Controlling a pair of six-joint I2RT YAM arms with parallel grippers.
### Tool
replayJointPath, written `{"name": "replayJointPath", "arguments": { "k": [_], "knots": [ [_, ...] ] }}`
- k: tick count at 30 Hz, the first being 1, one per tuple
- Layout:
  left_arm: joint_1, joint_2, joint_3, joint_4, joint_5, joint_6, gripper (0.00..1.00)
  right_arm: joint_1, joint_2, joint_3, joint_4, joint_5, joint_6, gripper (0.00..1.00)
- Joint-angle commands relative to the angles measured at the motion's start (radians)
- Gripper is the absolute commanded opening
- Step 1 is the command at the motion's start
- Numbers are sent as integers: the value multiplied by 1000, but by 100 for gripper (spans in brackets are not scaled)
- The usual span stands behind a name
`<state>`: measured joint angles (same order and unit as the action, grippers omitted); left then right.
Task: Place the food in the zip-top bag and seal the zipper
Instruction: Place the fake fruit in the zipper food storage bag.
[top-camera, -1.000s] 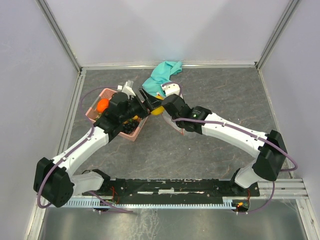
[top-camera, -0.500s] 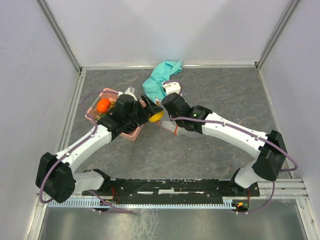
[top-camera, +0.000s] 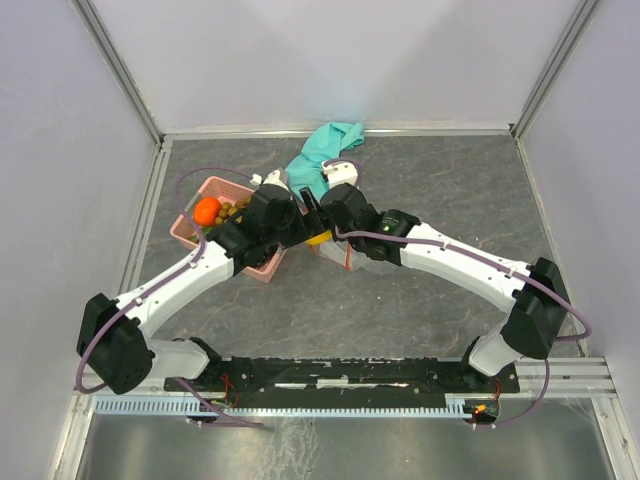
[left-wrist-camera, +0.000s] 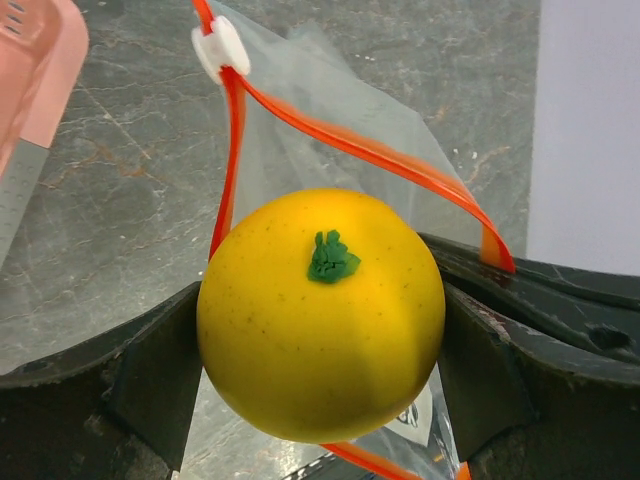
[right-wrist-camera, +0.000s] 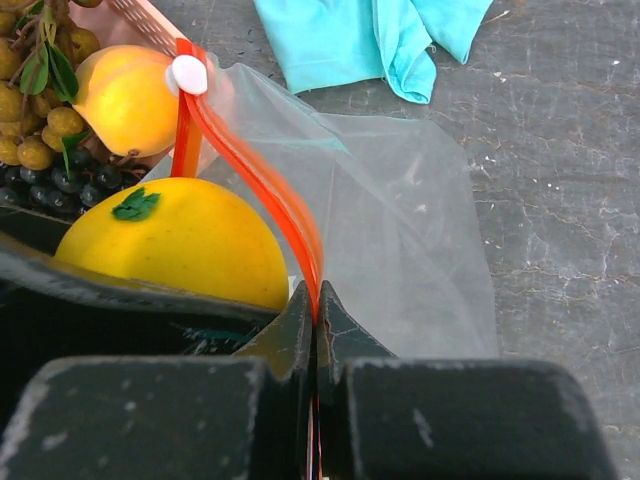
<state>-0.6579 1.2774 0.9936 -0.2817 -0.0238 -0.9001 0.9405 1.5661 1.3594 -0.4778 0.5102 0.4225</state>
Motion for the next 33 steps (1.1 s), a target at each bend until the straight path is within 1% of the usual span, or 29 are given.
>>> {"name": "replayJointPath", "arguments": {
  "k": [1, 5, 9, 14, 18, 24, 30, 33],
  "knots": [
    [-11, 38, 64, -50, -80, 70, 49, 6, -1, 52, 53, -27, 35, 2],
    [-16, 65, 93, -99, -116, 82, 62, 6, -1, 53, 60, -46, 46, 2],
    [-16, 61, 105, -104, -104, 80, 72, 5, 0, 52, 62, -50, 52, 3],
    [-17, 43, 117, -103, -91, 65, 77, 5, -1, 44, 66, -54, 68, 4],
    [-15, 33, 119, -105, -111, 63, 82, 3, -1, 33, 75, -67, 95, 4],
    [-16, 35, 115, -149, -177, 69, 79, -14, -21, 8, 100, -127, 149, 4],
    [-16, 29, 152, -256, -314, 111, 79, -29, -51, -11, 102, -131, 160, 4],
    [-15, 20, 156, -261, -303, 115, 79, -29, -53, -20, 106, -144, 169, 4]
  ]
}}
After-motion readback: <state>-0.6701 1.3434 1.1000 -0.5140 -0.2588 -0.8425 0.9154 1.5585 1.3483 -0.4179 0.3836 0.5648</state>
